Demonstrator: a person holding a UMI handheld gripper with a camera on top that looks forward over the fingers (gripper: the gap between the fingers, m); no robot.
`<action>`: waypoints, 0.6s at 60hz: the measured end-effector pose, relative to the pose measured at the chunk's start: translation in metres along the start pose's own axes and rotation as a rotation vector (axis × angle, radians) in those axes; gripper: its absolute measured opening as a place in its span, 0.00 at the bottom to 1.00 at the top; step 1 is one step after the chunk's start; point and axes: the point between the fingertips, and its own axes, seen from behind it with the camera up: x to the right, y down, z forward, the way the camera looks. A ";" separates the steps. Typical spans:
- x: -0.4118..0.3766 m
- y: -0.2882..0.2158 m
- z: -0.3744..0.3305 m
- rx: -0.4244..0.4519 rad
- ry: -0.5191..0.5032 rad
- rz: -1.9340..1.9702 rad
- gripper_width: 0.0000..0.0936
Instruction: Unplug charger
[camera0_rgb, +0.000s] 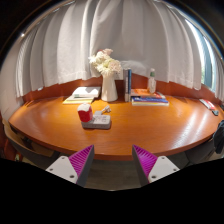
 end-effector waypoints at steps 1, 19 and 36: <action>-0.009 0.003 0.006 -0.006 -0.009 0.001 0.80; -0.107 -0.018 0.130 -0.019 -0.058 -0.034 0.82; -0.137 -0.075 0.224 0.029 -0.048 -0.054 0.80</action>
